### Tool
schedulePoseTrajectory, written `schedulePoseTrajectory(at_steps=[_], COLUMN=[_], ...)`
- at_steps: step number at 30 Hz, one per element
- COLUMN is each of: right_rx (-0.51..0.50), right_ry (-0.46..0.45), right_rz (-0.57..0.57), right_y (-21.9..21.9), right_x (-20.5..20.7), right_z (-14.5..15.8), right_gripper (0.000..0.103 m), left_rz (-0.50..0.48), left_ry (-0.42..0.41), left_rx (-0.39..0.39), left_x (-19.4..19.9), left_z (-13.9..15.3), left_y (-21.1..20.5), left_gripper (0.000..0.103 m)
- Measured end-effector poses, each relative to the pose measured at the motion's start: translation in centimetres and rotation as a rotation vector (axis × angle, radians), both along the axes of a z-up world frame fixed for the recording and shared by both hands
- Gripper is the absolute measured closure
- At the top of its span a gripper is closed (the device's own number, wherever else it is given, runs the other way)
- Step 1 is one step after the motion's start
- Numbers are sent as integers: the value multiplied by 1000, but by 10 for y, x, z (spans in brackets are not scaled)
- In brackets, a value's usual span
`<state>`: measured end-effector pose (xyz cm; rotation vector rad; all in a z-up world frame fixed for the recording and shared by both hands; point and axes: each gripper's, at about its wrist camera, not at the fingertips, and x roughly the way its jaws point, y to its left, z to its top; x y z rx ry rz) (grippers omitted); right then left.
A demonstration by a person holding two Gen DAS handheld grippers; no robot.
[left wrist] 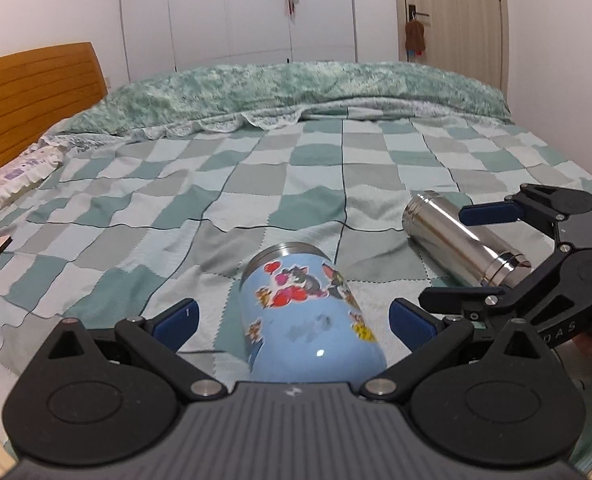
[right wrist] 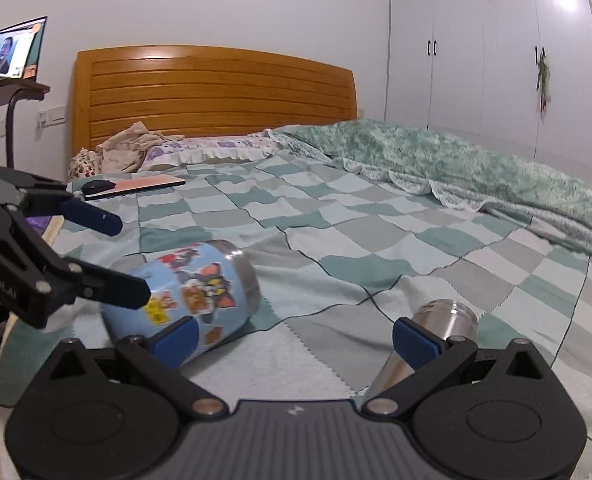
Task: Flip cup upright
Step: 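Move the left gripper to the lying blue sticker tumbler and close on it, then lift the blue tumbler with the left gripper and rotate its opening toward the gripper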
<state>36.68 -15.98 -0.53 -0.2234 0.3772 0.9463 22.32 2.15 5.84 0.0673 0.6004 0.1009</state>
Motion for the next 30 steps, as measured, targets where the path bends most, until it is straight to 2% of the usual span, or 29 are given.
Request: schedulePoseTrajectory(at_steps=[6,9,11,13,15,16,21,30], right_rx=[-18,-46,-55,-78,-94,-99,-121,-146], right_ry=[16,-3,-8,-33,-51,-55,-72,-124], right_rz=[5,8,13,10,5,6,2,0], right_y=[2,5,7,10,13,14,17,30], right_x=[17,21,22,21,18,17,10,-37], right_z=[-7,-9,-10,-12,-13,-13,-11,20], right_gripper=[0,0,0,0,0,0,0,0], left_rz=[10,39,66,83,93,102,114,99], left_ry=[101,157,191,232,273,278,255,157], left_rx=[-11,-41,-73,-137,-209,-224,-264,-287], left_x=[29,42,50,60,67,68,59,1], left_z=[-10,-16,-21,-26,-30,-31,-28,5], left_y=[-3,2,8,16,23,25,33,48], left_gripper=[0,0,1,5,15,15,16,18])
